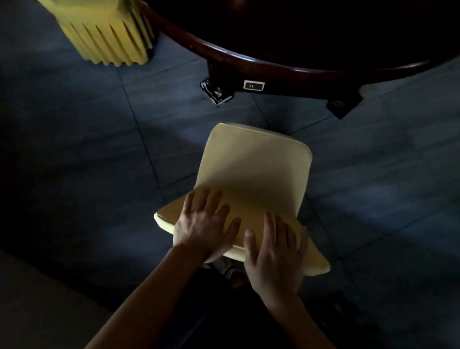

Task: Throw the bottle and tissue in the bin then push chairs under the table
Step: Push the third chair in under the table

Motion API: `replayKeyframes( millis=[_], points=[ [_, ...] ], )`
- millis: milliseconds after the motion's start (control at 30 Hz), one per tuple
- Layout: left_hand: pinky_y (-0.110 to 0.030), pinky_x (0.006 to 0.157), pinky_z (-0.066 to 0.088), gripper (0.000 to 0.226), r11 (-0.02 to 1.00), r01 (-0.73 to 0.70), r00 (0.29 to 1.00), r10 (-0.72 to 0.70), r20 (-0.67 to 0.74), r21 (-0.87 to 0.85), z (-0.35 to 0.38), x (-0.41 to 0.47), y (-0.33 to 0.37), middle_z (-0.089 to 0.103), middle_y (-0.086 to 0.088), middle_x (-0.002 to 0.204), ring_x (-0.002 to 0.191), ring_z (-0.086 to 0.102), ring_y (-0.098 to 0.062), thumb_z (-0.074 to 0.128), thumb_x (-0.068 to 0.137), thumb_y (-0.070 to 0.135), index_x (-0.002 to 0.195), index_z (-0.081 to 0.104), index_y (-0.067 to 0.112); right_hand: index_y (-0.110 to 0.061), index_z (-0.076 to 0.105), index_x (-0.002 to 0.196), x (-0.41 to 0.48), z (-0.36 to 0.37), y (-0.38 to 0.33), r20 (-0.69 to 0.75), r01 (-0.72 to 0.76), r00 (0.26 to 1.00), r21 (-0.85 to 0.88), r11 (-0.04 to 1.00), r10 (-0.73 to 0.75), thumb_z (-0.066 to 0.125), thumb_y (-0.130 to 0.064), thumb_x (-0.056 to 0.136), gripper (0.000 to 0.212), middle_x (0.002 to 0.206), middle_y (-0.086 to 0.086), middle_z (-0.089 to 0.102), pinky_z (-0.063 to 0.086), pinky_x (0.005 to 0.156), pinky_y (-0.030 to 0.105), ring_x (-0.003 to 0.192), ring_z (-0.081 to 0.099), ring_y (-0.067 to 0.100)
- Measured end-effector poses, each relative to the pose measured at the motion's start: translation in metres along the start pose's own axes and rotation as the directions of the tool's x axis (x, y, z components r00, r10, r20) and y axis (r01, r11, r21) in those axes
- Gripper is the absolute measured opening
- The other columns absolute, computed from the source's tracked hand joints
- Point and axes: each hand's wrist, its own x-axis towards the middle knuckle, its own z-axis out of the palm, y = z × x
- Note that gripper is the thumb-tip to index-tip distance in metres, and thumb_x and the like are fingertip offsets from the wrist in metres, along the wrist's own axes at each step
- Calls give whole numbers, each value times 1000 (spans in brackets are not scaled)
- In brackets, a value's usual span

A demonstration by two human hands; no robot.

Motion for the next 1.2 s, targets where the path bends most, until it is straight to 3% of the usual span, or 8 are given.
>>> replayKeyframes(
  millis=[233, 333, 433, 533, 733, 933, 1067, 1200],
  points=[
    [-52, 124, 7, 64, 1000, -8, 1000, 9, -29, 17, 7, 1, -4, 33, 2, 162, 152, 22, -27, 17, 94, 64, 141, 48, 32, -28, 30, 158, 14, -7, 0, 267, -64, 961, -61, 996, 78, 34, -62, 92, 74, 158, 21, 37, 21, 121, 61, 141, 39, 42],
    [-54, 124, 7, 67, 1000, -11, 997, 12, -71, 7, 9, 0, -3, 36, 0, 160, 151, 23, -29, 17, 94, 64, 147, 41, 32, -29, 22, 160, 18, -6, 0, 312, -75, 946, -59, 995, 89, 29, -66, 92, 78, 164, 19, 28, 17, 123, 59, 147, 31, 39],
    [-54, 124, 3, 69, 1000, -5, 999, 5, -50, 3, 8, 1, -2, 25, -1, 166, 155, 14, -28, 14, 95, 66, 153, 29, 33, -24, 26, 160, 17, -6, 0, 256, -129, 958, -23, 991, 130, 32, -70, 91, 83, 161, 19, 35, 25, 121, 56, 145, 37, 38],
    [-56, 125, 7, 70, 1000, 0, 998, 0, -63, -3, 7, -3, -2, 19, -2, 168, 156, 9, -27, 15, 95, 66, 154, 30, 32, -17, 38, 156, 12, -6, -2, 149, -134, 981, 47, 990, 125, 41, -65, 93, 79, 152, 19, 50, 34, 117, 53, 133, 51, 38],
    [-58, 119, 26, 57, 999, -52, 964, 49, -262, -2, 12, -5, -2, 41, -7, 160, 150, 32, -31, 37, 97, 53, 136, 60, 19, -9, 51, 147, 15, -4, -1, 58, -152, 988, 120, 981, 146, 54, -52, 88, 73, 144, 20, 59, 43, 106, 49, 118, 62, 40],
    [-60, 104, 42, 50, 997, -70, 939, 57, -340, -26, 17, 7, 17, 53, -9, 150, 138, 50, -36, 46, 92, 48, 125, 68, 18, -8, 56, 142, 28, -3, 22, 34, -150, 988, 91, 984, 148, 54, -47, 81, 72, 140, 24, 60, 41, 108, 53, 116, 63, 43],
    [-61, 106, 40, 52, 998, -59, 951, 52, -306, -13, 17, 7, 15, 48, -9, 154, 142, 45, -35, 44, 92, 52, 127, 66, 21, -8, 57, 141, 30, -5, 23, 68, -143, 988, 96, 985, 137, 53, -46, 81, 72, 140, 25, 60, 43, 106, 53, 114, 64, 43],
    [-59, 117, 26, 52, 999, -41, 963, 40, -265, 1, 2, 29, 9, 44, -7, 157, 146, 38, -33, 42, 94, 53, 129, 64, 22, -9, 49, 148, 49, -5, 17, 99, -153, 985, 112, 982, 142, 51, -47, 85, 74, 144, 23, 58, 38, 111, 52, 121, 59, 41]
  ],
)
